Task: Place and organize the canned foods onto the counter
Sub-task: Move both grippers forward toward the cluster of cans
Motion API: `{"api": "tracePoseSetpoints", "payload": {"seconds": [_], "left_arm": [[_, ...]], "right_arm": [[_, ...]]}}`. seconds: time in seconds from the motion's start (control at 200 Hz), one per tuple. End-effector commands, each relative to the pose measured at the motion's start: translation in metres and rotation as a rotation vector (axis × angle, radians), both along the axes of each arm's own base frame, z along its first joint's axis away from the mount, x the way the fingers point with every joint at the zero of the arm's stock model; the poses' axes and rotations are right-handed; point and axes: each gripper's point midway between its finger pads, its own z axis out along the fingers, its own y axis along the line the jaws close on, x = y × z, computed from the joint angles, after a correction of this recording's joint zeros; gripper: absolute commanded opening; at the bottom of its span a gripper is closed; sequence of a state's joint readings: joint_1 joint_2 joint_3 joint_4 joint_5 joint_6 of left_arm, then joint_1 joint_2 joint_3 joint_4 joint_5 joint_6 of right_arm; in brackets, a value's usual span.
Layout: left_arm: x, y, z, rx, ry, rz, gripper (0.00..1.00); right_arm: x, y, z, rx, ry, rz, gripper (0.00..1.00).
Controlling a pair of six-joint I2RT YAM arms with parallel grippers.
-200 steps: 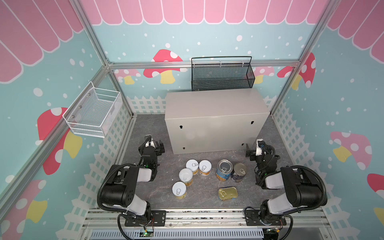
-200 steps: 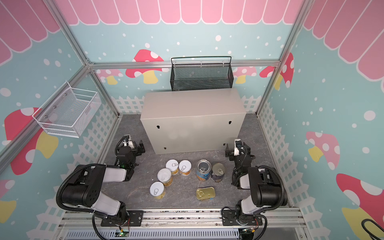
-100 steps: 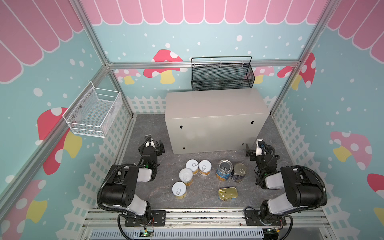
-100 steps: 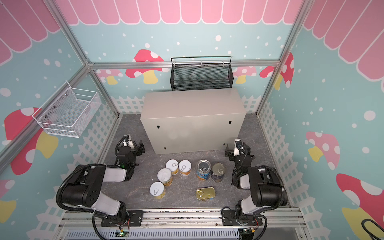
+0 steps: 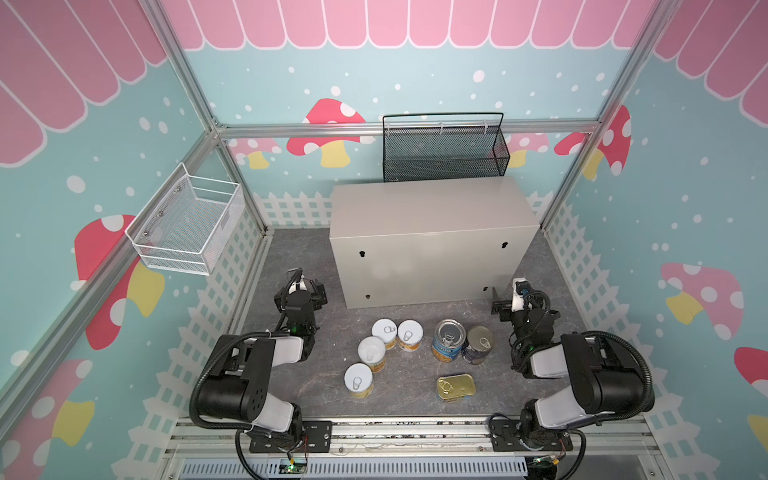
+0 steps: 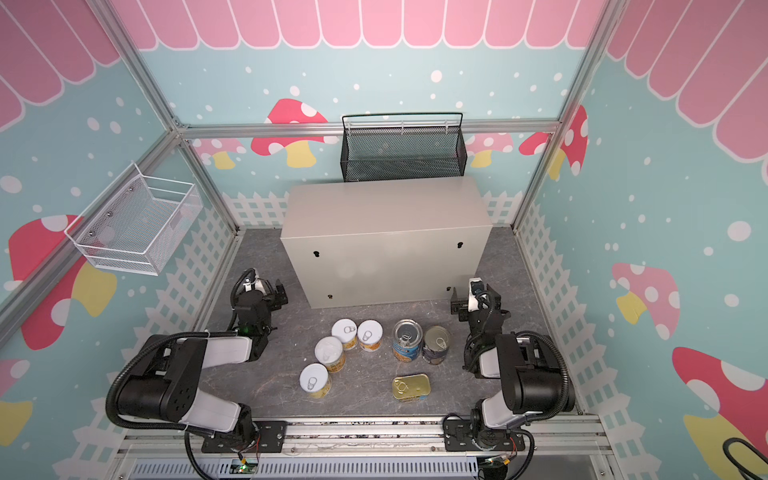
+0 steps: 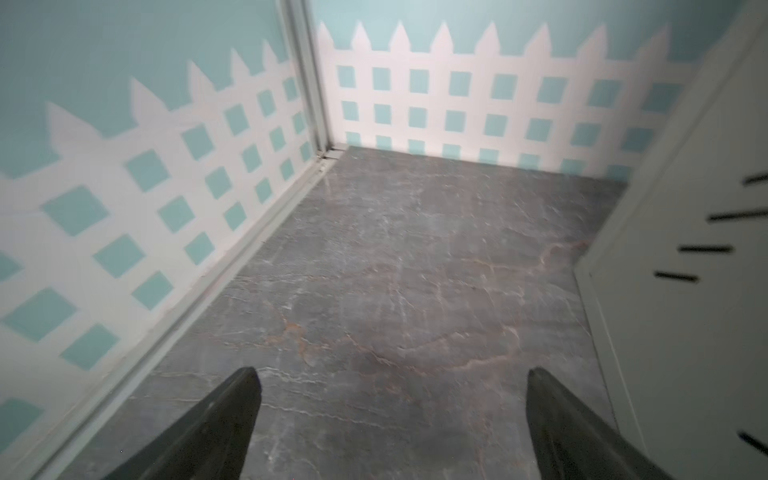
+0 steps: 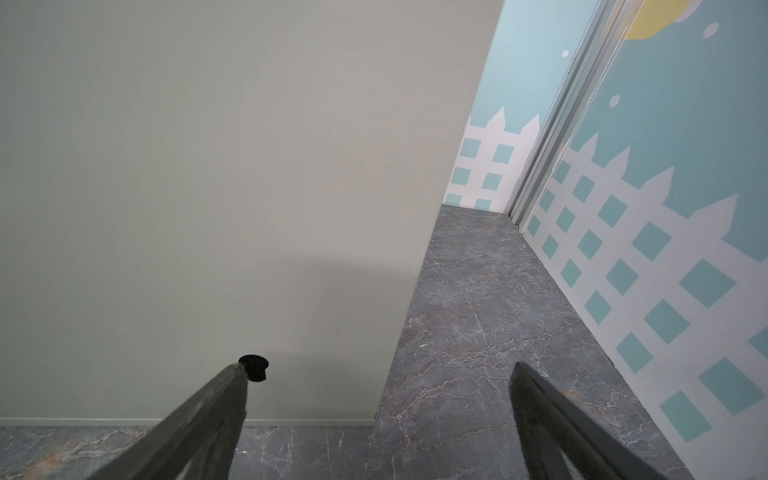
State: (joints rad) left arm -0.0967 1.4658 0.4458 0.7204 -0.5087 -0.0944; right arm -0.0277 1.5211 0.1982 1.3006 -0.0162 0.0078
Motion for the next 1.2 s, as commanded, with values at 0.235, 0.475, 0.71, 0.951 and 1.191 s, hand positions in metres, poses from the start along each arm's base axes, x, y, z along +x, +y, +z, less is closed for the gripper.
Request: {"api": "tracePoseSetpoints", "payload": {"seconds": [0.235, 0.475, 0.71, 0.951, 1.191], "left_arm": [[-0.082, 0.048, 0.047, 0.028, 0.142, 0.627, 0.99], [-0.106, 0.022, 0.053, -0.141, 0.203, 0.516, 0.99], [-0.133, -0.010, 0.055, -0.341, 0.257, 0.275, 0.99], [-0.143, -0.068, 0.068, -0.401, 0.323, -0.051, 0.99], [-0.153, -0.145, 0.073, -0.372, 0.465, -0.472, 0.99]], "right_arm": [[0.003, 0.002, 0.003, -0.018, -0.011, 0.008, 1.00], [0.018, -0.017, 0.012, 0.078, 0.119, -0.119, 1.00], [-0.008, -0.043, 0.018, 0.215, 0.284, -0.337, 1.00], [-0.047, -0.024, 0.013, 0.302, 0.508, -0.350, 1.00], [-0.077, 0.051, 0.032, 0.298, 0.625, -0.035, 1.00]]}}
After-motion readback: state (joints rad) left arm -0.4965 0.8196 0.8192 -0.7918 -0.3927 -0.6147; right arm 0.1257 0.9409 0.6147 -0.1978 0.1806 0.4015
